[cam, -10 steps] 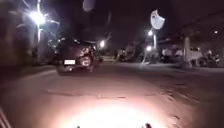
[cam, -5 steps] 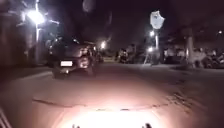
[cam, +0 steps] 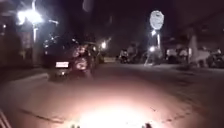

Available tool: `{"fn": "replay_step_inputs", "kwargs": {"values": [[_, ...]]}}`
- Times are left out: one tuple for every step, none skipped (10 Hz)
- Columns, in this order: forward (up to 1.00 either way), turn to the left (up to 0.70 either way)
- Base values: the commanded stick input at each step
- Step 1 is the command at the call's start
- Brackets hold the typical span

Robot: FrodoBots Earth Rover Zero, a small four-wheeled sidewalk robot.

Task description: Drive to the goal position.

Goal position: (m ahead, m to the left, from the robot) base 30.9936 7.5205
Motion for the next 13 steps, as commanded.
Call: {"fn": "replay_step_inputs", "kwargs": {"values": [[0.7,-0.35],[0.7,0.0],[0.7,0.0],[0.7,0.0],[0.7,0.0],[0.7,0.0],[0.7,0.0],[0.7,0.0],[0.7,0.0],[0.7,0.0],[0.7,0.0],[0.7,0.0],[0.7,0.0]]}}
